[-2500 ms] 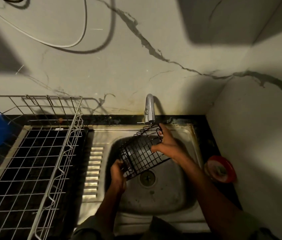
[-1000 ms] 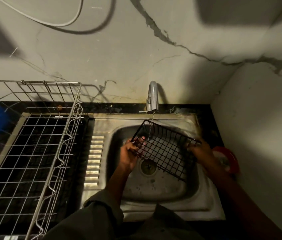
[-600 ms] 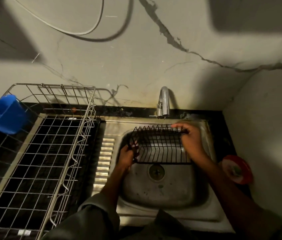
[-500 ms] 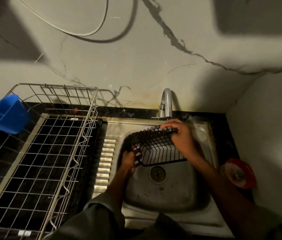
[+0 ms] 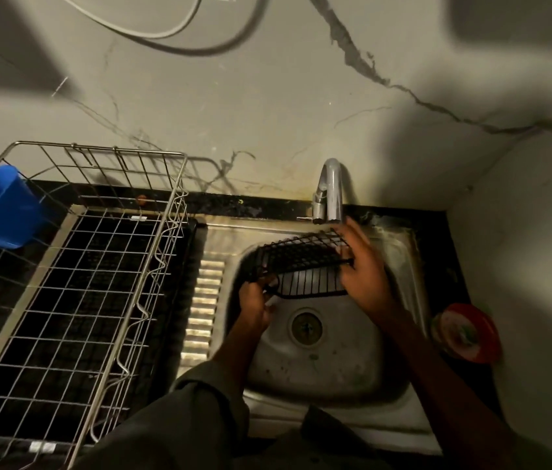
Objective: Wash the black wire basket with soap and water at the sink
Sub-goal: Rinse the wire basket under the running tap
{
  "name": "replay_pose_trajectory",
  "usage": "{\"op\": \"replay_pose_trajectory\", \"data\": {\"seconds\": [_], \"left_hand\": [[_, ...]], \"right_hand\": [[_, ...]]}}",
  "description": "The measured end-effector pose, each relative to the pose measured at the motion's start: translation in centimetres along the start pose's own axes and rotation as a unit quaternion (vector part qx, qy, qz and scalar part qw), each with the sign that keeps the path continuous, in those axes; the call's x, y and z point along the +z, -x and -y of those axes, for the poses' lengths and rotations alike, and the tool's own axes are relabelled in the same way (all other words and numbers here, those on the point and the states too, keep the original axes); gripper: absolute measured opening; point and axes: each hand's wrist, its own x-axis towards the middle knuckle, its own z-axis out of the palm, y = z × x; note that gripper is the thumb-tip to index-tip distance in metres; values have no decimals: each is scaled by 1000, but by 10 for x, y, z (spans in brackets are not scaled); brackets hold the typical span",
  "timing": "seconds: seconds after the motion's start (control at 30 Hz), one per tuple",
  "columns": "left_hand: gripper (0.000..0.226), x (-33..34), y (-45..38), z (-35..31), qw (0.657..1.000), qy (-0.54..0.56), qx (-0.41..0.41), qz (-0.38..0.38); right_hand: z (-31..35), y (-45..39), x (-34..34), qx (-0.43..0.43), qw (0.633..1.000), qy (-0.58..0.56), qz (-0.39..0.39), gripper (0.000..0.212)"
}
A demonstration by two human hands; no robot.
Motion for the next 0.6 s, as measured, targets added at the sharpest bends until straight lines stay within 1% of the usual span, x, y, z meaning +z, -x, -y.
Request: {"op": "replay_pose_trajectory", "data": {"seconds": [0.07, 0.1, 0.13, 0.17, 0.2, 0.23, 0.27, 0.3, 0.37, 0.4, 0.47, 0.5, 0.53, 0.57, 0.6], "left_hand": [[21, 13, 4, -4, 999, -21, 29, 4], [19, 19, 6, -4, 999, -28, 42, 5], [17, 25, 8, -4, 998, -29, 58, 4], [15, 30, 8, -3, 996, -29, 79, 3], [14, 34, 9, -2, 994, -30, 104, 4], [14, 36, 8, -1, 991, -29, 132, 8], [14, 38, 9, 0, 987, -30, 160, 14], [15, 38, 9, 0, 982, -36, 185, 16], [19, 34, 12, -3, 974, -47, 219, 16], [20, 30, 10, -4, 972, -49, 229, 22], [24, 24, 15, -7, 968, -55, 241, 36], [25, 20, 20, -7, 967, -57, 243, 43], [26, 18, 26, -7, 967, -60, 242, 58], [26, 16, 32, -7, 966, -64, 239, 77], [28, 15, 40, -8, 963, -67, 238, 103]], "right_hand": [[-8, 22, -15, 4, 997, 38, -65, 72], [-14, 34, -22, 21, 994, 60, -84, 71], [-20, 43, -26, 48, 992, 64, -97, 72], [-30, 52, -27, 94, 989, 44, -103, 74], [-39, 59, -28, 153, 983, -5, -104, 76], [-46, 62, -29, 223, 967, -72, -101, 78], [-54, 66, -31, 285, 943, -147, -89, 81], [-59, 70, -33, 323, 918, -222, -67, 83], [-67, 78, -40, 351, 861, -366, -31, 89], [-70, 82, -46, 356, 829, -431, -21, 84], [-70, 84, -56, 392, 773, -499, -11, 56], [-76, 82, -57, 423, 758, -496, -13, 45], [-76, 79, -55, 451, 745, -491, -20, 46], [-77, 77, -50, 471, 745, -472, -31, 52], [-77, 75, -43, 477, 750, -458, -38, 51]]}}
